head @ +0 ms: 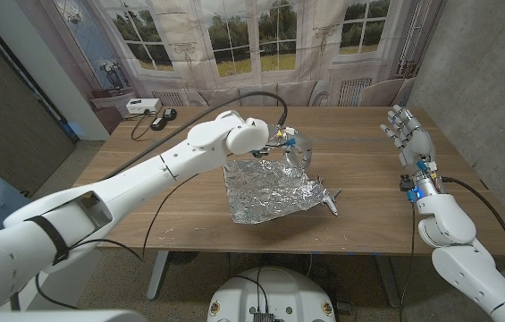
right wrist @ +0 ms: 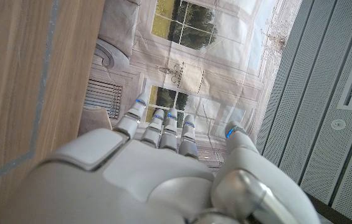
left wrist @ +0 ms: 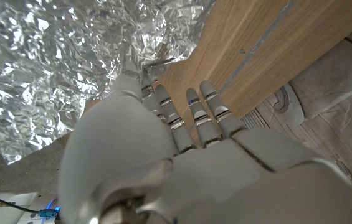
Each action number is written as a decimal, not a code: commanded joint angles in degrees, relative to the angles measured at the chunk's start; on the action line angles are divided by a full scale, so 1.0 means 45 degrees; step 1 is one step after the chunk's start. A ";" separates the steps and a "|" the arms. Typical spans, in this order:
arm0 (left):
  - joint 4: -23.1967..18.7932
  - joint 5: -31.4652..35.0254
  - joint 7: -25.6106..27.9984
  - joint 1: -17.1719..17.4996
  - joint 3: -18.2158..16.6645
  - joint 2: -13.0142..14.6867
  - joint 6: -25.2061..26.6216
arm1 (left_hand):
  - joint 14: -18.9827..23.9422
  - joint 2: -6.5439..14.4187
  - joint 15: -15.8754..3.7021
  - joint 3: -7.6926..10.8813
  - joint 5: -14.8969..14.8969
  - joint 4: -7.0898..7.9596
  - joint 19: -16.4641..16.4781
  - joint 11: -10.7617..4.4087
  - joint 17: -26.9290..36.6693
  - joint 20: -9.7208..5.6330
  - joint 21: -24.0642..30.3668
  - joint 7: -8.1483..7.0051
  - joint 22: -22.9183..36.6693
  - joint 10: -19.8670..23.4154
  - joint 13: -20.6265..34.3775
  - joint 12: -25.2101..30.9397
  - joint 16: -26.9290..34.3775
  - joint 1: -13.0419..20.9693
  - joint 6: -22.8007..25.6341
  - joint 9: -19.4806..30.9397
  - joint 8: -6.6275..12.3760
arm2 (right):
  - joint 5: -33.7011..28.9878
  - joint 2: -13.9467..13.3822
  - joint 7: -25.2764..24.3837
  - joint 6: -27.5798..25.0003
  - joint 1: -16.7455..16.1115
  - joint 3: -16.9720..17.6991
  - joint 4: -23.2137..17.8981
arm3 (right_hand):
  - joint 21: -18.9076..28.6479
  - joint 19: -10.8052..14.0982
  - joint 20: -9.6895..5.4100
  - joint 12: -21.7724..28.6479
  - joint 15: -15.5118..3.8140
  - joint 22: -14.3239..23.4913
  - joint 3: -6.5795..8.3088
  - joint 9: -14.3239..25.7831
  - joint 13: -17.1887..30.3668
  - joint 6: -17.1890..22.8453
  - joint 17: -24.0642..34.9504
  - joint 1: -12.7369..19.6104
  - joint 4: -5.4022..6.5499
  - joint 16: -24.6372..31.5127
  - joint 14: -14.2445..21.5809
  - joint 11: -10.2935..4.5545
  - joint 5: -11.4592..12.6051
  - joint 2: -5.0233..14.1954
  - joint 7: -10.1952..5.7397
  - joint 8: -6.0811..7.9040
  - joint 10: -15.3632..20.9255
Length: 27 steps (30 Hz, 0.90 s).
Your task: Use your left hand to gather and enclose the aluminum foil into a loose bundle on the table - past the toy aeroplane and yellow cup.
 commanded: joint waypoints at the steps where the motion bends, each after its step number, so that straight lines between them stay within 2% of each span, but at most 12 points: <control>1: 0.0491 0.0118 -0.0393 -0.0069 0.0212 -0.0252 -0.0276 | -0.0076 -0.0054 -0.1934 0.0060 -0.0003 -0.0058 -0.0022 0.0011 0.0011 0.0002 0.0055 -0.0034 0.0027 0.0132 0.0063 -0.0034 -0.0006 0.0126 0.0942 0.0125 0.0750 | -0.0024 0.0056 -0.0045 0.0011 0.0035 -0.0028 0.0087 | 0.0012 0.0094 -0.0063 -0.0005 0.0019 0.0048 0.0044 0.0040 0.0028 0.0147 0.0050 -0.0034 0.0022 0.0035 0.0122 0.0042 0.0029 -0.0001 0.0003 -0.0043 0.0107; 16: 0.0312 0.1392 -0.0815 -0.0130 0.0630 -0.0261 -0.0039 | -0.0110 -0.0120 -0.1889 0.0096 0.0006 -0.0065 -0.0092 -0.0010 0.0004 0.0045 0.0038 -0.0096 0.0023 0.0168 0.0094 -0.0083 -0.0022 0.0099 0.0998 0.0056 0.0687 | 0.0075 0.0046 0.0064 0.0013 0.0162 -0.0127 0.0244 | 0.0011 0.0099 -0.0069 -0.0011 0.0013 0.0048 0.0056 0.0040 0.0028 0.0154 0.0049 -0.0053 0.0024 0.0032 0.0141 0.0049 0.0032 0.0001 0.0020 -0.0044 0.0109; 21: 0.0241 0.2003 -0.1121 -0.0187 0.0807 -0.0322 0.0037 | -0.0130 -0.0147 -0.1899 0.0123 0.0017 -0.0074 -0.0170 -0.0034 -0.0002 0.0060 0.0011 -0.0132 0.0018 0.0130 0.0114 -0.0139 -0.0030 0.0097 0.0673 0.0034 0.0517 | 0.0097 0.0045 0.0091 0.0045 0.0180 -0.0138 0.0279 | 0.0012 0.0104 -0.0070 -0.0012 0.0018 0.0048 0.0058 0.0040 0.0028 0.0159 0.0051 -0.0068 0.0031 0.0032 0.0145 0.0043 0.0032 0.0001 0.0019 -0.0043 0.0111; 23: 0.0176 0.2298 -0.1171 -0.0176 0.0859 -0.0332 0.0077 | -0.0250 -0.0203 -0.1812 0.0184 0.0047 -0.0098 -0.0219 -0.0049 -0.0021 0.0108 -0.0005 -0.0371 0.0009 -0.0217 0.0153 -0.0364 -0.0082 0.0112 -0.0508 0.0033 -0.0002 | 0.0099 0.0043 0.0098 0.0067 0.0178 -0.0134 0.0288 | 0.0010 0.0102 -0.0063 -0.0013 0.0034 0.0048 0.0055 0.0040 0.0029 0.0154 0.0054 -0.0081 0.0038 0.0038 0.0159 0.0048 0.0031 0.0001 0.0014 -0.0046 0.0110; 25: 0.0131 0.2572 -0.1233 -0.0169 0.0899 -0.0361 0.0128 | -0.0362 -0.0216 -0.1756 0.0209 0.0065 -0.0078 -0.0229 -0.0097 -0.0040 0.0132 -0.0009 -0.0484 0.0005 -0.0376 0.0184 -0.0474 -0.0134 0.0071 -0.1228 0.0059 -0.0299 | 0.0106 0.0042 0.0101 0.0083 0.0175 -0.0127 0.0287 | 0.0009 0.0100 -0.0060 -0.0016 0.0029 0.0048 0.0053 0.0040 0.0029 0.0151 0.0057 -0.0095 0.0046 0.0037 0.0156 0.0059 0.0030 0.0002 0.0013 -0.0047 0.0105; 27: 0.0067 0.2878 -0.1243 -0.0147 0.0935 -0.0369 0.0166 | -0.0487 -0.0256 -0.1615 0.0251 0.0088 -0.0068 -0.0263 0.0011 -0.0067 0.0174 -0.0022 -0.0957 0.0001 -0.0812 0.0221 -0.0736 -0.0184 0.0011 -0.2670 0.0064 -0.0943 | 0.0097 0.0022 0.0107 0.0085 0.0166 -0.0118 0.0279 | 0.0012 0.0108 -0.0066 -0.0018 0.0023 0.0048 0.0052 0.0040 0.0029 0.0157 0.0058 -0.0103 0.0049 0.0036 0.0154 0.0056 0.0029 -0.0001 0.0019 -0.0045 0.0101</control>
